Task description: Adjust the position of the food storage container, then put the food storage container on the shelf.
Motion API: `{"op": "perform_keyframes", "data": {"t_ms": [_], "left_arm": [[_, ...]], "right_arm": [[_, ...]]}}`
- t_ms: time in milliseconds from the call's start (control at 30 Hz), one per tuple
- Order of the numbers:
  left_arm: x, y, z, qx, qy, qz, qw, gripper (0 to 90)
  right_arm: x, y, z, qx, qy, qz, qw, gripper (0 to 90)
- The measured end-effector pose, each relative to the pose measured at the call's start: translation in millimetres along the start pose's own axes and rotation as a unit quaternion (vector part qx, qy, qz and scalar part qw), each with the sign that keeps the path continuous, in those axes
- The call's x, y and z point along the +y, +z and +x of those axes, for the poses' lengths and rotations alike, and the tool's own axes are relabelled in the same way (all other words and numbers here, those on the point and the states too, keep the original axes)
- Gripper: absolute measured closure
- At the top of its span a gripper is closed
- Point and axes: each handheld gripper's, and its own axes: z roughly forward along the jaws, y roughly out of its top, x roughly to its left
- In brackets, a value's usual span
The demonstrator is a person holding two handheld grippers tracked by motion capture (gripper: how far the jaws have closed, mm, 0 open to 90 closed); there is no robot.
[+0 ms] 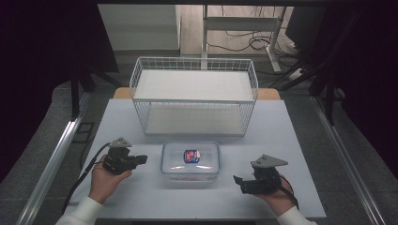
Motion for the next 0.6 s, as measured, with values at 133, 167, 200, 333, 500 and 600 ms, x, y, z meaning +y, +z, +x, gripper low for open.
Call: {"op": "perform_keyframes", "data": {"t_ms": [133,167,200,333,500,600], "left_arm": [[-1.3,-2.9,-4.0,0.006,-0.002,-0.014,0.9999,57.7],[-1.7,-3.3,-4.4,0.008,-0.006,-0.015,0.9998,49.3],[-2.0,-4.0,-4.1,0.002,-0.011,-0.014,0.9998,41.7],[-3.0,-4.8,-4.4,-0.021,-0.023,-0.017,0.9994,28.4],[-6.7,-4.8,-6.2,-0.055,-0.05,-0.018,0.9971,20.6],[-6.0,-0.9,-5.7,-0.062,-0.061,-0.016,0.9961,18.4]], "right_arm": [[1.4,-0.1,-0.2,0.006,-0.001,-0.007,1.0,15.5],[1.8,-0.3,-0.2,0.011,0.0,-0.011,0.9999,15.4],[2.1,0.2,-0.4,0.017,0.002,-0.013,0.9998,15.3],[2.4,1.0,-0.4,0.025,0.015,-0.018,0.9994,15.2],[10.2,3.3,0.4,0.026,0.045,-0.027,0.9983,16.3],[15.4,9.9,-2.0,0.053,0.062,-0.029,0.9962,16.3]]}}
